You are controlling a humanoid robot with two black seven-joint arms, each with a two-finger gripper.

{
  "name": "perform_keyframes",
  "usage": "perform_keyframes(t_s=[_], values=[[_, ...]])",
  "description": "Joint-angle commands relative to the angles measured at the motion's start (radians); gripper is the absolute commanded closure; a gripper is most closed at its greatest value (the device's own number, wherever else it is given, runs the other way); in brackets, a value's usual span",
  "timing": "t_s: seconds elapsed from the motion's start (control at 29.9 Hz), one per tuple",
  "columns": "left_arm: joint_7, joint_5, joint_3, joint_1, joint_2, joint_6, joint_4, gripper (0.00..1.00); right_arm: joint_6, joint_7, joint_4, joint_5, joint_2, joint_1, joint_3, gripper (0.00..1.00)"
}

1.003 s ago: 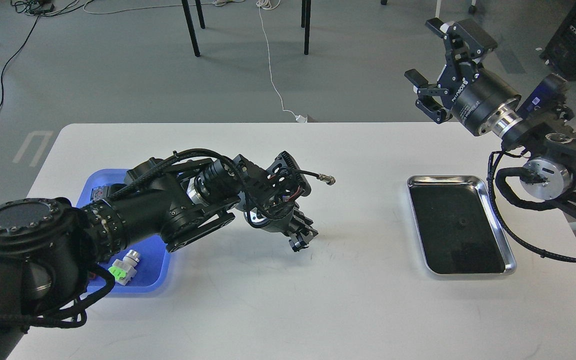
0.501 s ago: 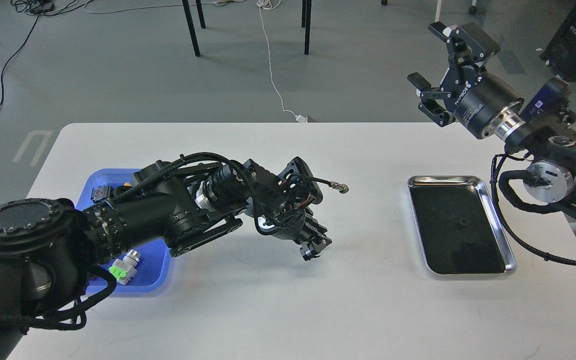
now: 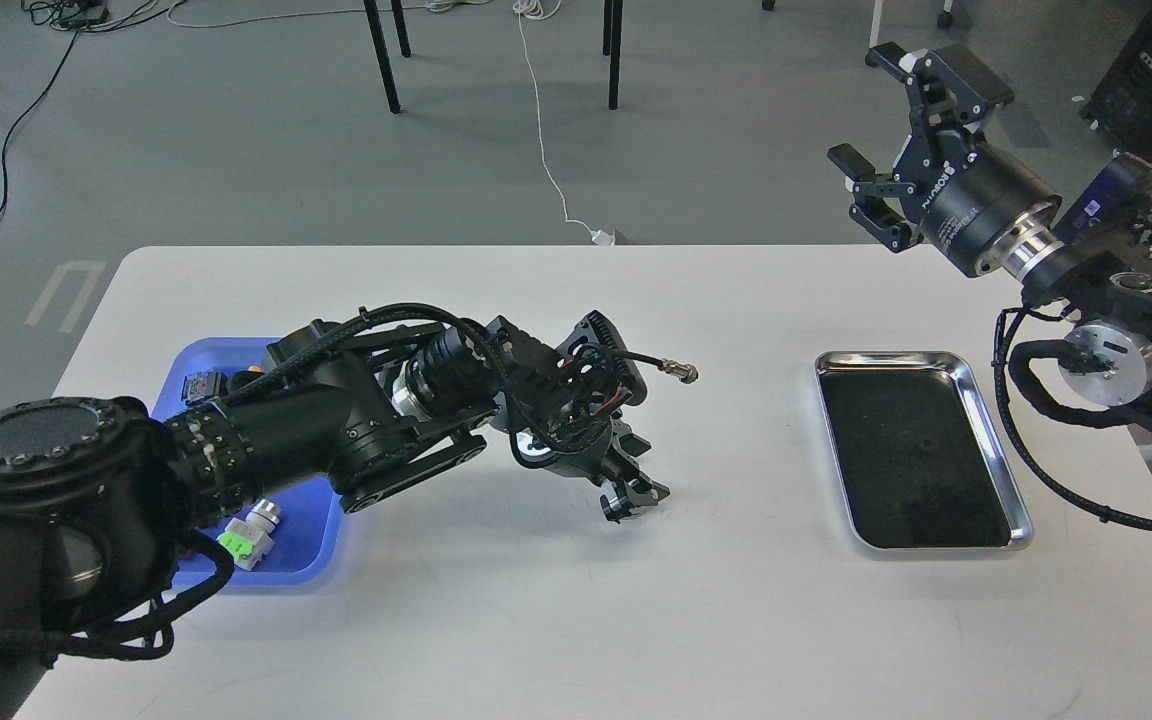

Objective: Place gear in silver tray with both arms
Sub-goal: 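Lower the gear onto the table center and open the left gripper, then retract the left gripper and move the right gripper toward the gear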

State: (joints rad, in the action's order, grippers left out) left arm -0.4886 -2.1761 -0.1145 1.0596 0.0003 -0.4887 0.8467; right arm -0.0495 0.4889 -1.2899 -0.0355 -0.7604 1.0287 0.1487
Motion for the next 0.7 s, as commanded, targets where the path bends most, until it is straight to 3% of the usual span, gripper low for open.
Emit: perform_keyframes(t_s=[0.0,0.13,0.2,0.4,0.53,0.6,0.64,0.67], values=[[0.000,0.077,-0.046,0.003,0.000,0.000,0.066,0.06,-0.003,0.000,-0.003,-0.003,-0.013,-0.010,0.000,0.01],[0.000,0.273,-0.128,-0.010,0.009,0.000,0.132,0.02,-0.006,0.000,-0.006,-0.011,-0.016,-0.028,0.002,0.01],[0.000,0.416,-0.160,-0.033,0.084,0.000,0.150,0.02,-0.012,0.000,-0.009,-0.017,-0.033,-0.042,0.000,0.01],[0.000,0.945,-0.263,-0.228,0.272,0.030,0.157,0.02,-0.016,0.000,-0.049,-0.180,-0.065,-0.116,0.000,0.01],[0.000,1.163,-0.408,-0.383,0.311,0.029,0.157,0.02,-0.016,0.000,-0.060,-0.260,-0.068,-0.157,0.000,0.01],[0.000,1.182,-0.435,-0.403,0.311,0.027,0.157,0.02,-0.016,0.000,-0.060,-0.265,-0.068,-0.162,0.000,0.01],[0.000,1.255,-0.584,-0.500,0.313,0.019,0.182,0.02,-0.016,0.000,-0.060,-0.280,-0.068,-0.176,-0.001,0.01],[0.000,1.275,-0.626,-0.533,0.313,0.016,0.195,0.02,-0.016,0.000,-0.061,-0.284,-0.068,-0.179,-0.003,0.01]])
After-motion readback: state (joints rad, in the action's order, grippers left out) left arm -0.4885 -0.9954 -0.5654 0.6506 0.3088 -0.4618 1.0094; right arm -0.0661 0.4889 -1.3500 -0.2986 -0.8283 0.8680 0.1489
